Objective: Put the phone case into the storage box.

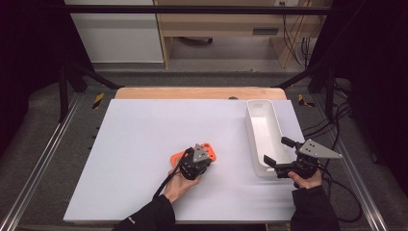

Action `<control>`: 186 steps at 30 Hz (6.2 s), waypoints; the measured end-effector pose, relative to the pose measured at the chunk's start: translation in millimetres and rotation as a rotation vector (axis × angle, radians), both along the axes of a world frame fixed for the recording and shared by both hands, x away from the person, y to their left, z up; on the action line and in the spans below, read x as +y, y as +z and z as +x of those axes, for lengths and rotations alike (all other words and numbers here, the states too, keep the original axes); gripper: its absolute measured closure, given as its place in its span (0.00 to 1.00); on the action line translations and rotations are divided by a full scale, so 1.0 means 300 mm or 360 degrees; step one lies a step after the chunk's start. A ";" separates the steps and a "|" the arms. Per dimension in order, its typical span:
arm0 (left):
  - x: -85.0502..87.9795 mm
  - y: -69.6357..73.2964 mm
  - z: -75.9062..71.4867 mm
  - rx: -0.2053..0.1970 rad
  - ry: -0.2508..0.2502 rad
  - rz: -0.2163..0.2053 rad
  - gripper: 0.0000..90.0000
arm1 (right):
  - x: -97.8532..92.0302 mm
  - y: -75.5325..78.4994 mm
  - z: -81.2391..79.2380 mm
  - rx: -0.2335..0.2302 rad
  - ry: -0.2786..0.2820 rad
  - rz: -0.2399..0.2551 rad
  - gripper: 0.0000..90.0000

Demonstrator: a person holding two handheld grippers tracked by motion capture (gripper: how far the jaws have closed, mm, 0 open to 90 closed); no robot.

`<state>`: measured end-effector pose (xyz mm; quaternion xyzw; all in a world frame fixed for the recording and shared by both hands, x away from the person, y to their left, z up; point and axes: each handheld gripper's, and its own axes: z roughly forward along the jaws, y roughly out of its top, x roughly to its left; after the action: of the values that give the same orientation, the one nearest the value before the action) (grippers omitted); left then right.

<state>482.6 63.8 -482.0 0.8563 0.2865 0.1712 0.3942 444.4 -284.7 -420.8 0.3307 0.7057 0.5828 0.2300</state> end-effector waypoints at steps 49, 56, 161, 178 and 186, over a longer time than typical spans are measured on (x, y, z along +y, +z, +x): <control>0.309 0.306 -0.057 -0.0134 -0.0046 -0.0301 0.13 | -0.009 0.000 -0.003 -0.0001 0.0001 -0.0002 0.01; 0.330 0.326 -0.047 -0.0134 -0.0044 -0.0284 0.03 | -0.010 0.000 -0.003 -0.0001 0.0003 0.0003 0.01; 0.180 0.040 0.183 0.0288 -0.0271 0.0269 0.07 | -0.009 -0.005 -0.001 0.0021 0.0015 -0.0010 0.01; 0.178 0.037 0.181 0.0268 -0.0292 0.0350 0.17 | -0.008 -0.006 0.001 0.0025 0.0014 -0.0017 0.01; 0.181 0.033 0.186 0.0282 -0.0295 0.0335 0.17 | -0.008 -0.006 0.001 0.0027 0.0014 -0.0016 0.01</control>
<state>538.5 118.0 -472.1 0.9273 0.2205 0.0871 0.2896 444.6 -287.2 -422.7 0.3314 0.7121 0.5774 0.2231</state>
